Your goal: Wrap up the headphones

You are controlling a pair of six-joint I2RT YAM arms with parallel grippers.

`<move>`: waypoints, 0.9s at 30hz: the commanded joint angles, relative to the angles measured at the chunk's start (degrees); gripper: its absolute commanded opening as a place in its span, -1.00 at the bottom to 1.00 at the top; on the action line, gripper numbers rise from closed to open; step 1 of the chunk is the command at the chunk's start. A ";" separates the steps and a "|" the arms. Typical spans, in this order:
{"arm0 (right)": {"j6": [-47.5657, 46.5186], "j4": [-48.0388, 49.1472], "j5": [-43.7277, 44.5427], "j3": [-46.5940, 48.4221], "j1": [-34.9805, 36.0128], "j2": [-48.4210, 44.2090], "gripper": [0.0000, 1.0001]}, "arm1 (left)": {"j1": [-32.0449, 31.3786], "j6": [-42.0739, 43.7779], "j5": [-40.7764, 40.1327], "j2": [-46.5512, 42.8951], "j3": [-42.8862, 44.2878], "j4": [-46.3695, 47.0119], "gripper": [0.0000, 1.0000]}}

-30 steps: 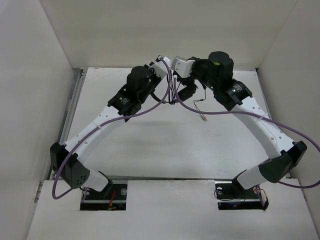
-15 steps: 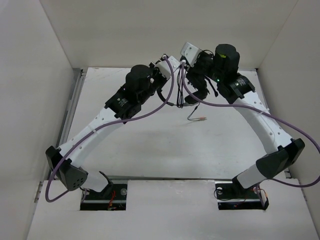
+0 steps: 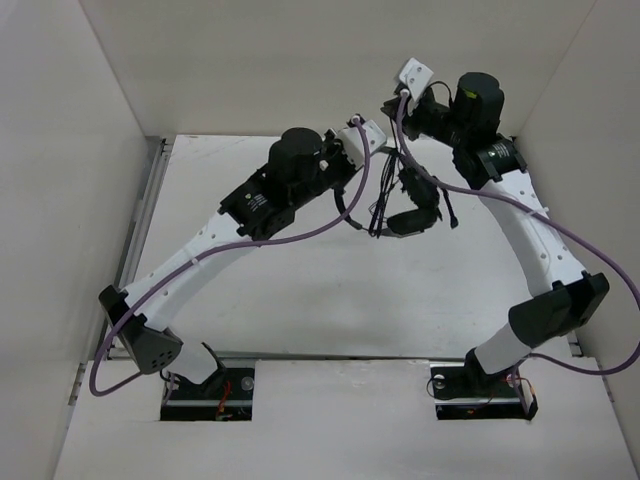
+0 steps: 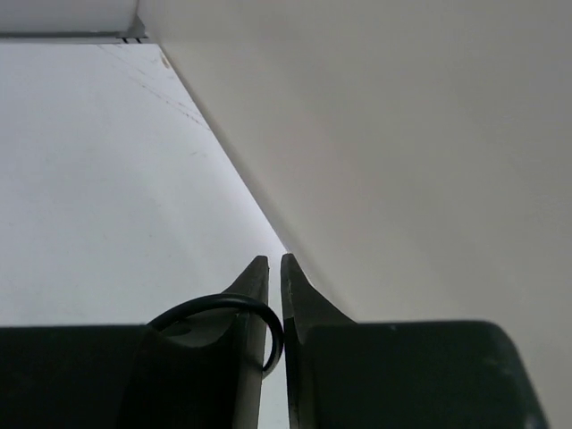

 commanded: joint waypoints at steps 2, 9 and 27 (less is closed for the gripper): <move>5.43 4.26 -6.92 4.00 -3.33 0.88 -0.62 | -2.02 -1.58 8.53 -0.08 4.66 -3.12 -1.00; 24.21 10.47 -26.77 -3.97 -8.17 0.01 -0.52 | 0.08 -5.70 9.23 0.45 9.49 -3.21 -1.00; 75.03 61.71 -36.83 -31.32 -5.19 -1.31 -0.28 | 3.77 -7.11 9.06 2.73 24.07 -3.65 -1.00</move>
